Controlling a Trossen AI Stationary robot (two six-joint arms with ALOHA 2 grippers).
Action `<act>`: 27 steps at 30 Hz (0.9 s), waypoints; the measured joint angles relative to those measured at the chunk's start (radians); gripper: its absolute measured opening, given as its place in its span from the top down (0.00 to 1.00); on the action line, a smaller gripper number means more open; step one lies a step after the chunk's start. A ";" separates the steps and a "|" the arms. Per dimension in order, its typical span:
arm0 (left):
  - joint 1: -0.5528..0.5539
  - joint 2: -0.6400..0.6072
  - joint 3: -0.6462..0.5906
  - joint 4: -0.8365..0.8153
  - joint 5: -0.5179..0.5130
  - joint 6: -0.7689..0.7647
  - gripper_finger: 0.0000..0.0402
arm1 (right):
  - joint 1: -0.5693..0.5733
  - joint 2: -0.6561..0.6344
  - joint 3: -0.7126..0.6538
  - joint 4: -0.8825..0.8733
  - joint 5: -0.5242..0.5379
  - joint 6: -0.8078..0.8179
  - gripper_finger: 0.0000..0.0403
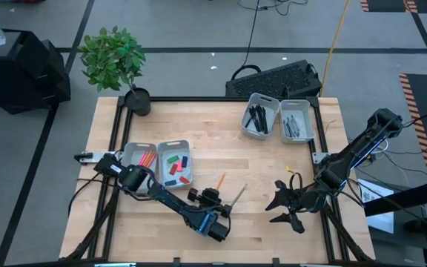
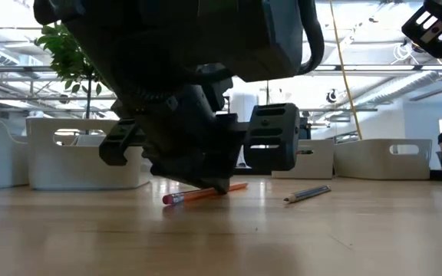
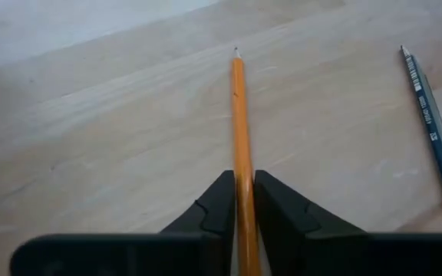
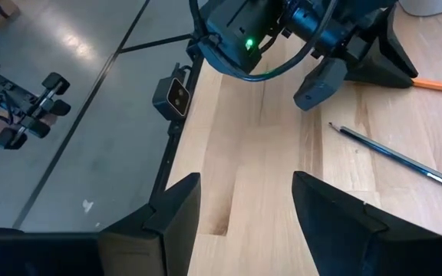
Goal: Sort crayons/erasers/pens/pencils in bins
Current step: Put the yellow pencil into the bottom left gray bin
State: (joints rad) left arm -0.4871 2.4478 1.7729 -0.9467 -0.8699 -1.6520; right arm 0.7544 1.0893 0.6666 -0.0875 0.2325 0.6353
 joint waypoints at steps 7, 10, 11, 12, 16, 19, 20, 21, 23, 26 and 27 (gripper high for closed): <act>0.000 0.013 0.000 0.009 -0.012 0.005 0.85 | 0.000 0.000 0.000 0.001 0.001 0.003 0.50; 0.000 0.013 -0.001 0.011 -0.011 0.015 0.87 | -0.001 0.000 0.000 0.001 0.001 0.003 0.50; 0.001 0.013 -0.001 0.012 -0.012 0.014 0.87 | -0.002 0.000 0.000 0.001 0.001 0.004 0.50; 0.001 0.013 -0.001 0.014 -0.012 0.014 0.87 | -0.002 0.000 0.000 0.001 0.001 0.006 0.50; -0.007 0.029 -0.002 0.022 -0.049 -0.009 0.84 | -0.002 0.000 0.000 0.001 0.002 0.007 0.50; -0.012 0.049 -0.002 0.025 -0.086 -0.042 0.79 | -0.002 0.000 0.000 0.001 0.002 0.007 0.50; -0.013 0.049 -0.002 0.025 -0.086 -0.048 0.78 | -0.002 0.000 0.000 0.001 0.002 0.007 0.50; -0.013 0.051 -0.001 0.026 -0.086 -0.047 0.77 | -0.002 0.000 0.000 0.001 0.004 0.007 0.50; -0.015 0.061 -0.001 0.032 -0.108 -0.044 0.75 | -0.003 0.000 0.000 0.001 0.005 0.007 0.50; -0.017 0.068 -0.002 0.035 -0.123 -0.043 0.76 | -0.004 0.000 0.000 0.002 0.006 0.007 0.50; -0.018 0.073 -0.001 0.035 -0.133 -0.043 0.78 | -0.006 0.000 0.000 0.001 0.006 0.007 0.50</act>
State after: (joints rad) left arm -0.5048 2.5213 1.7718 -0.9117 -1.0027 -1.6947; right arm 0.7487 1.0893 0.6666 -0.0868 0.2382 0.6426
